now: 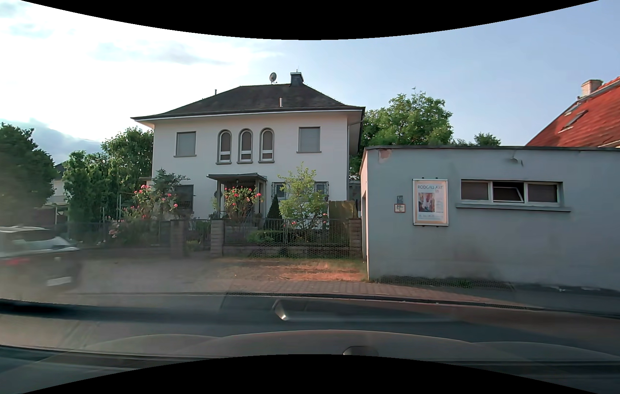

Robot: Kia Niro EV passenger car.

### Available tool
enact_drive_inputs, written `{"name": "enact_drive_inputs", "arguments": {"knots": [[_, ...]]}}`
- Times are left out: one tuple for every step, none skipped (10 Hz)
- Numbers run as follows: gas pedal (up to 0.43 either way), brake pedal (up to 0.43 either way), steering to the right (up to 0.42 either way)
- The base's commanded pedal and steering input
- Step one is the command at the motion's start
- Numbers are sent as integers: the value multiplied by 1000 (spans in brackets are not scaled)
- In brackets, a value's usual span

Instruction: Follow the waypoints while adhering to traffic rules and regulations

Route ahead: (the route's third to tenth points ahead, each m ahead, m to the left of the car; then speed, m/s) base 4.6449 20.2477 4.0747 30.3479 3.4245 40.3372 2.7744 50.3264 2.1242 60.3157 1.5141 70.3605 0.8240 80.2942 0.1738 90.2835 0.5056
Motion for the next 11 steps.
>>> {"name": "enact_drive_inputs", "arguments": {"knots": [[110, 0, -335], [150, 0, -359], [157, 0, -381], [189, 0, -420], [197, 0, -469], [209, 0, -515], [220, 0, -569], [220, 0, -630], [220, 0, -669], [220, 0, -696], [228, 0, -704]]}}
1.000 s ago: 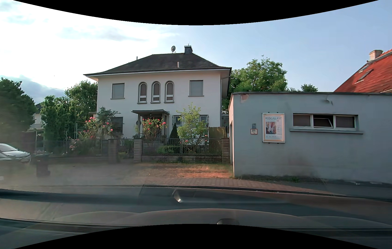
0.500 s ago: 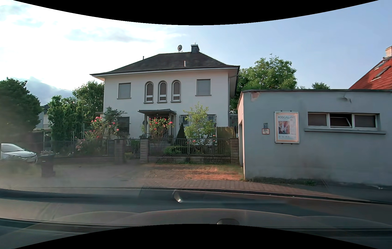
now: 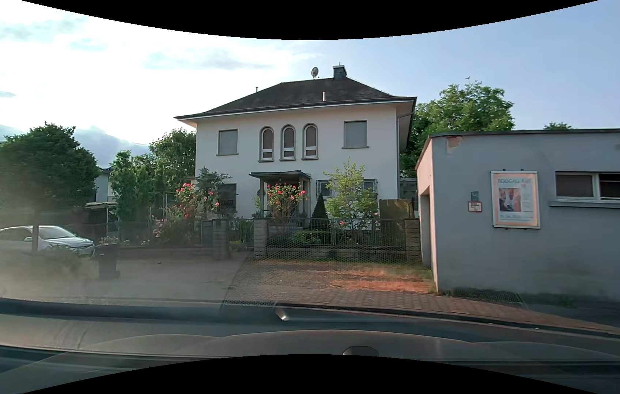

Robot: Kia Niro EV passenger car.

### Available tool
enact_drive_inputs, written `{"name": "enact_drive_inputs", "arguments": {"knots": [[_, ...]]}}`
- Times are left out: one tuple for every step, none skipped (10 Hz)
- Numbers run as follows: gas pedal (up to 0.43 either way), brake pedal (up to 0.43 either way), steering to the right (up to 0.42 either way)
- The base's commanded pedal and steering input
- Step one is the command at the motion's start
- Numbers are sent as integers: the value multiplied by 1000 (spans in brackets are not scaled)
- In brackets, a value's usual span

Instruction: Follow the waypoints while adhering to traffic rules and regulations

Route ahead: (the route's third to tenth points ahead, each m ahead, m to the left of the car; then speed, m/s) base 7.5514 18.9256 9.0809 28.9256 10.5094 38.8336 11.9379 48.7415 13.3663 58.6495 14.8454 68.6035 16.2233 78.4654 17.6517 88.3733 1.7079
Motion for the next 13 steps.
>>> {"name": "enact_drive_inputs", "arguments": {"knots": [[228, 0, -705], [228, 0, -708], [228, 0, -717], [228, 0, -726], [228, 0, -729], [228, 0, -729], [220, 0, -729], [220, 0, -728], [220, 0, -723], [220, 0, -716], [220, 0, -710], [220, 0, -709], [220, 0, -709]]}}
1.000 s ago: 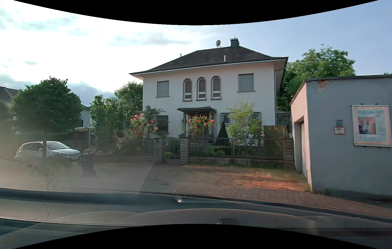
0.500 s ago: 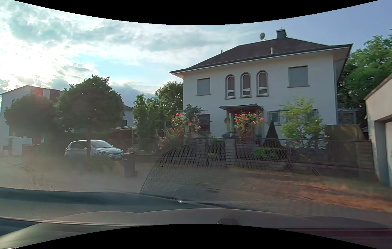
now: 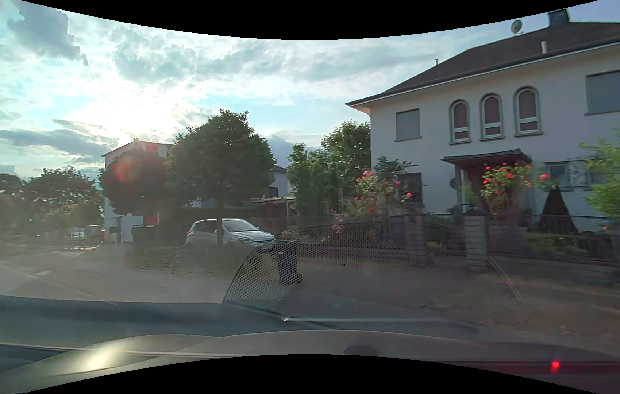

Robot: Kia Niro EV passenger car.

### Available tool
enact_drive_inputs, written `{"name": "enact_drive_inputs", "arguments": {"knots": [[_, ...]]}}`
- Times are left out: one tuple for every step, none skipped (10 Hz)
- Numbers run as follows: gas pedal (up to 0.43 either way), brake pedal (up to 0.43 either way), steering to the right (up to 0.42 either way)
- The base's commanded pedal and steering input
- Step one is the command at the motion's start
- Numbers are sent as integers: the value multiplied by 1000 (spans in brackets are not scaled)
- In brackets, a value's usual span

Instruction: Follow the waypoints while adhering to traffic rules and regulations

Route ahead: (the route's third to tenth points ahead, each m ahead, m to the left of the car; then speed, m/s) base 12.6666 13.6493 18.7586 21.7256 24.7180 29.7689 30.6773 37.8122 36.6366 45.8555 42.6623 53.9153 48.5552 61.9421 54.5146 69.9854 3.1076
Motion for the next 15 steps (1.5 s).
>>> {"name": "enact_drive_inputs", "arguments": {"knots": [[220, 0, -708], [220, 0, -706], [220, 0, -704], [220, 0, -697], [220, 0, -687], [220, 0, -669], [220, 0, -650], [220, 0, -619], [220, 0, -580], [220, 0, -542], [220, 0, -478], [220, 0, -410], [220, 0, -365], [220, 0, -303], [220, 0, -245]]}}
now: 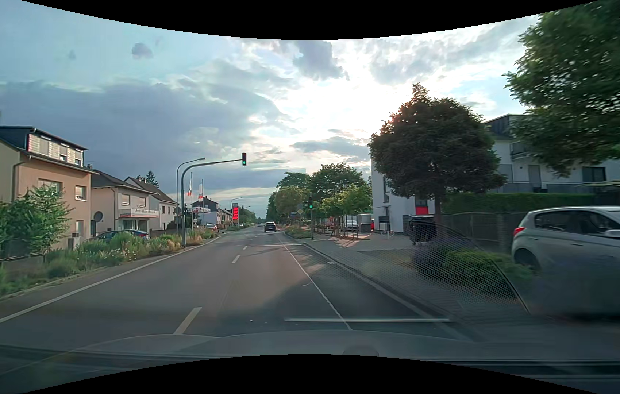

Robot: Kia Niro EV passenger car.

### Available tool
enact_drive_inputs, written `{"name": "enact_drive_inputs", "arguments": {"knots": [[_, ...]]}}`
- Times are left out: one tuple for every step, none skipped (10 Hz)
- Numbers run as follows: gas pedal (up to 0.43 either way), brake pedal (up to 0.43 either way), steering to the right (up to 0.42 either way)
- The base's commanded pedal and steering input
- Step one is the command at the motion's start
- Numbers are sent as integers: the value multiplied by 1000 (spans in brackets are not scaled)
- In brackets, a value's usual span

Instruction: Follow the waypoints while adhering to traffic rules and regulations

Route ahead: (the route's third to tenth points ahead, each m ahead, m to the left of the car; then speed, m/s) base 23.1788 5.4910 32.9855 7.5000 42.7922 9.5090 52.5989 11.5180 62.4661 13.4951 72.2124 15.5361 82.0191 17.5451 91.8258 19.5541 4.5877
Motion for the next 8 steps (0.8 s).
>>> {"name": "enact_drive_inputs", "arguments": {"knots": [[220, 0, -206], [220, 0, -160], [220, 0, -116], [220, 0, -83], [220, 0, -67], [220, 0, -65], [220, 0, -65], [220, 0, -65]]}}
